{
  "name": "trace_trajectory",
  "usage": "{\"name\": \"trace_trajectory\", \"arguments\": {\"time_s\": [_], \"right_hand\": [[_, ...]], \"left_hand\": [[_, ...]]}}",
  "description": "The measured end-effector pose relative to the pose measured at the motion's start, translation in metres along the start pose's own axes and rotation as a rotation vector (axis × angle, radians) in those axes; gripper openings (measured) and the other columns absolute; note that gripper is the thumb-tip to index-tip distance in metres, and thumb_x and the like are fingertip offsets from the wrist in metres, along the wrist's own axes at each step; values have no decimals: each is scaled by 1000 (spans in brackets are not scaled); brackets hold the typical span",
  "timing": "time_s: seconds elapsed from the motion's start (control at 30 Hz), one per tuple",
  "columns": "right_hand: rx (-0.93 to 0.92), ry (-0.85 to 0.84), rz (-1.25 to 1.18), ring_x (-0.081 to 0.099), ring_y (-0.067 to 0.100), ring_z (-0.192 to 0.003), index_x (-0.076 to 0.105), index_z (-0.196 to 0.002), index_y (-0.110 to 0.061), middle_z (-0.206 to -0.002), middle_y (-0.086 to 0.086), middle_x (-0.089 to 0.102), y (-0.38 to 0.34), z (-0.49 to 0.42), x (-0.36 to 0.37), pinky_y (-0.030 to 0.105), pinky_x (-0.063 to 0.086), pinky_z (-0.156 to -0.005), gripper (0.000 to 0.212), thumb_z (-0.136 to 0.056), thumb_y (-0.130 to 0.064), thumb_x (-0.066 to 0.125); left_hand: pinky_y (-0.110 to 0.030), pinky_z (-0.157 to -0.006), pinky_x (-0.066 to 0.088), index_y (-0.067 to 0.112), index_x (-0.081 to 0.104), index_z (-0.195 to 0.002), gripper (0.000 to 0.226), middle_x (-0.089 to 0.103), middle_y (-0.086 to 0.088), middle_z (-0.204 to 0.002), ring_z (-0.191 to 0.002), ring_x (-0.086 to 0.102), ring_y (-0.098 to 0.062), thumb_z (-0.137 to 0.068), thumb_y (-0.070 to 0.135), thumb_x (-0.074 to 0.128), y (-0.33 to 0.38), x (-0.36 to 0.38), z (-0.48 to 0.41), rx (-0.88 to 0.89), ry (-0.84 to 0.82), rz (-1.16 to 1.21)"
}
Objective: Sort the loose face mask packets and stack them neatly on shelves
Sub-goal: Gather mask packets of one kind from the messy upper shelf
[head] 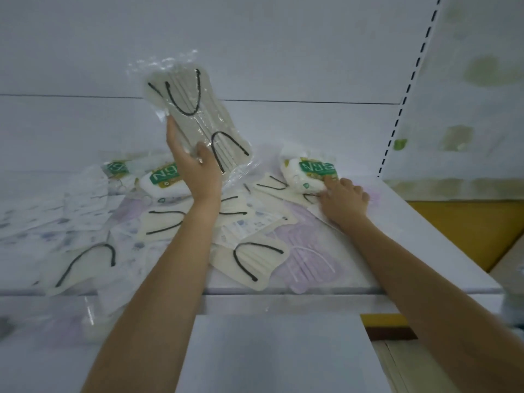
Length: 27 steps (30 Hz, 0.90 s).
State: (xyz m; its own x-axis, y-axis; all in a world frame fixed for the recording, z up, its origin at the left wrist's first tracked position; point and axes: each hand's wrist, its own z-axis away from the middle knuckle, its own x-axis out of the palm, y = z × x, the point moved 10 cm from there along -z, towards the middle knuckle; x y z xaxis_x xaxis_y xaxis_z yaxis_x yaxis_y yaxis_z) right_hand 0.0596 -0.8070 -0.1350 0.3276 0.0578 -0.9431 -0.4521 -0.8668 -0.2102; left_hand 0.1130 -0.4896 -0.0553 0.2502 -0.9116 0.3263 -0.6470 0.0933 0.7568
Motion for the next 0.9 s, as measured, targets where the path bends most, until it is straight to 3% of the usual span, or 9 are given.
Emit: {"name": "trace_trajectory", "arguments": {"time_s": [0.07, 0.13, 0.23, 0.33, 0.47, 0.53, 0.63, 0.77, 0.9], "right_hand": [[-68, 64, -62, 23, 32, -136, 32, -143, -22, -149, 13, 26, -7, 4, -16, 45, 13, -113, 53, -93, -27, 45], [-415, 142, -194, 21, 26, -139, 38, -142, -23, -152, 8, 26, -53, 23, -40, 32, 8, -112, 56, -90, -33, 56], [-847, -247, -230, 29, 18, -134, 43, -138, -33, -147, -2, 39, -130, 75, -14, 23, 9, -104, 56, -87, -54, 54], [-707, -427, -20, 22, 14, -140, 36, -142, -34, -153, -5, 28, -130, 75, 16, 42, 8, -114, 54, -92, -55, 41], [-697, -66, 92, 22, 19, -141, 36, -143, -21, -154, 4, 25, -128, 57, -14, 37, 10, -115, 45, -100, -30, 37], [-946, 41, -125, 28, 23, -139, 46, -137, -20, -150, 8, 34, -157, 87, -27, 37, 13, -114, 42, -96, -29, 46], [-1127, -193, -98, 32, 19, -136, 48, -136, -26, -148, 4, 37, -191, 116, 4, 38, 15, -112, 46, -95, -45, 41], [-824, -258, 221, 31, 15, -135, 43, -138, -21, -145, 0, 38, -181, 61, 23, 40, 21, -113, 41, -102, -30, 26], [-800, -7, -179, 48, 25, -116, 60, -114, -10, -120, 8, 55, -211, 60, -17, 29, 33, -95, 29, -97, -26, 43]], "left_hand": [[-10, -102, 36, 15, 29, -145, 60, 27, -2, -153, -137, 30, -9, -91, 7, 55, 4, 17, 1, -64, -97, 65], [-9, -89, 46, 19, 34, -140, 57, 32, 5, -147, -115, 49, 8, -90, 8, 59, 7, 32, -4, -139, -176, 145], [-4, -75, 44, 23, 35, -138, 59, 30, 10, -143, -91, 52, 19, -88, -6, 51, 22, 43, -15, -145, -222, 178], [0, -88, 36, 20, 35, -141, 61, 34, 8, -145, -115, 39, 9, -87, -6, 52, 41, 41, -25, -97, -251, 136], [3, -88, 35, 24, 37, -139, 62, 39, 19, -128, -113, 39, 13, -86, -4, 54, 45, 2, -36, -76, -225, 54], [-13, -99, 40, 25, 38, -138, 61, 40, 20, -127, -119, 45, 5, -87, -5, 53, 36, -31, -43, -105, -185, 32], [-57, -108, 33, 29, 39, -134, 59, 41, 14, -134, -131, 39, -41, -88, -5, 51, 23, -81, -52, -157, -144, 18], [-57, -109, 31, 28, 37, -136, 60, 38, 3, -143, -134, 34, -43, -88, -4, 51, 18, -143, -68, -173, -96, -65], [-58, -111, 28, 30, 38, -135, 59, 35, -4, -148, -137, 31, -40, -89, -4, 52, 13, -184, -79, -192, -108, -106]]}}
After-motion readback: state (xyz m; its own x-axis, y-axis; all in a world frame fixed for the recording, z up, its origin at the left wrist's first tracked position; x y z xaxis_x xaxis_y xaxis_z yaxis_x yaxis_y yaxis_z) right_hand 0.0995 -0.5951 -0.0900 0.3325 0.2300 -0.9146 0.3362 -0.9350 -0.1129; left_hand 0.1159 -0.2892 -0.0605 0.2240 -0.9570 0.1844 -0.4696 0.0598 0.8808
